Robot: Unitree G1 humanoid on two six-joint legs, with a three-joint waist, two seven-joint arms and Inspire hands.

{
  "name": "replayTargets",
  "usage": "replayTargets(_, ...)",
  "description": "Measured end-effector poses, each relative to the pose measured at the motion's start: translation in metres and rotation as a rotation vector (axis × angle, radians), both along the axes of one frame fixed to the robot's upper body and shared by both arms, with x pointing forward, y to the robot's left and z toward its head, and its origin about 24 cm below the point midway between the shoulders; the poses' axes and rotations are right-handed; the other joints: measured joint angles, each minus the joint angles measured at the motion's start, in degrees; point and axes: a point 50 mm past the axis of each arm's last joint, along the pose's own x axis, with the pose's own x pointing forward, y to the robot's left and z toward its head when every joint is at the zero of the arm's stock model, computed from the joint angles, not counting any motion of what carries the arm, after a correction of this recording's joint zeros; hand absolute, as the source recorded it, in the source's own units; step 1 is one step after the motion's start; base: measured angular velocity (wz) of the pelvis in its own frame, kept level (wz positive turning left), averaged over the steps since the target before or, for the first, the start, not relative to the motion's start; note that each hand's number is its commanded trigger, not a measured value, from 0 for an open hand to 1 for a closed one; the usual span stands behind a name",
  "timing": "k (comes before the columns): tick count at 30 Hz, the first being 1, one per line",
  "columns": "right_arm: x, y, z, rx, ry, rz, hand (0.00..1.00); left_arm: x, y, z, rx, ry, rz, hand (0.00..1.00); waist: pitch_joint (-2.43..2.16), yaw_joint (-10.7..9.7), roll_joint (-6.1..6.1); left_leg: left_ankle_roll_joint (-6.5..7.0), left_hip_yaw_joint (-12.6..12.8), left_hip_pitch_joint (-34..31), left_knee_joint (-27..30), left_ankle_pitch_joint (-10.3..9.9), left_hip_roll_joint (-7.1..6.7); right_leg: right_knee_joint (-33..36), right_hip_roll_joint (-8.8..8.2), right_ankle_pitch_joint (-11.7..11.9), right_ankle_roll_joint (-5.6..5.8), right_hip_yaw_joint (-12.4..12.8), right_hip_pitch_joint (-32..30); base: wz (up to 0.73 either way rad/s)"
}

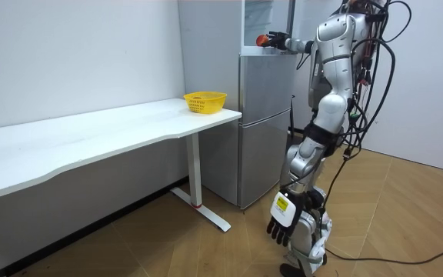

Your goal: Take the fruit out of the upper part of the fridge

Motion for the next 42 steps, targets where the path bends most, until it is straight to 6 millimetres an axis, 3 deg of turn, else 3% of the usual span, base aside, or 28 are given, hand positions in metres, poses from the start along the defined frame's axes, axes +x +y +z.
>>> replayTargets(20,0.013,0.014,0.011,-0.046,-0.003,0.043,0.00,0.000,0.000,0.000,0.005,0.009,0.001,0.00,0.19,-0.02,-0.88,-0.25,-0.03,-3.09,1.03,0.15,0.12,0.26,0.07,0.30,-0.72,-0.07,-2.82,-0.01)
replayTargets(31,0.014,0.015,0.015,-0.063,-0.010,0.020,0.00,0.003,0.000,0.000,0.011,0.002,-0.012,0.00,0.36,-0.01,-0.52,-0.27,-0.39,-4.54,1.53,0.16,0.11,0.23,0.02,0.39,-0.87,-0.70,-3.85,0.00)
replayTargets(34,0.016,0.015,0.020,-0.063,-0.025,0.014,0.00,0.005,0.001,0.000,0.017,-0.006,-0.012,0.00,-0.04,0.00,-0.77,-0.38,-0.35,-6.09,1.81,0.24,0.13,1.01,-0.02,0.48,-1.01,-0.75,-5.58,-0.03)
replayTargets(38,0.016,0.015,0.021,-0.071,-0.027,0.005,0.00,0.004,0.002,0.001,0.027,-0.004,-0.009,0.00,-0.02,0.29,-0.74,-0.47,-0.28,-6.20,2.15,0.32,0.18,1.10,0.00,0.54,-1.10,-0.72,-5.92,-0.01)
replayTargets(39,0.016,0.015,0.022,-0.071,-0.028,0.005,0.51,0.004,0.002,0.001,0.027,-0.004,-0.009,0.00,-0.02,0.33,-0.74,-0.48,-0.28,-6.35,2.25,0.33,0.19,1.18,0.00,0.56,-1.13,-0.72,-6.15,0.00)
replayTargets(40,0.016,0.016,0.022,-0.071,-0.029,0.005,0.94,0.004,0.002,0.001,0.027,-0.004,-0.009,0.00,0.00,0.33,-0.72,-0.49,-0.28,-6.46,2.32,0.33,0.20,1.20,0.01,0.57,-1.16,-0.72,-6.26,0.00)
replayTargets(41,0.017,0.016,0.023,-0.071,-0.031,0.005,1.00,0.004,0.002,0.001,0.027,-0.004,-0.009,0.00,-0.01,0.34,-0.73,-0.50,-0.27,-6.65,2.42,0.34,0.22,1.27,0.01,0.58,-1.18,-0.72,-6.44,0.00)
replayTargets(42,0.017,0.016,0.023,-0.071,-0.031,0.006,1.00,0.004,0.002,0.001,0.027,-0.004,-0.009,0.00,0.00,0.35,-0.73,-0.51,-0.27,-6.85,2.48,0.34,0.23,1.39,0.01,0.58,-1.18,-0.73,-6.63,0.00)
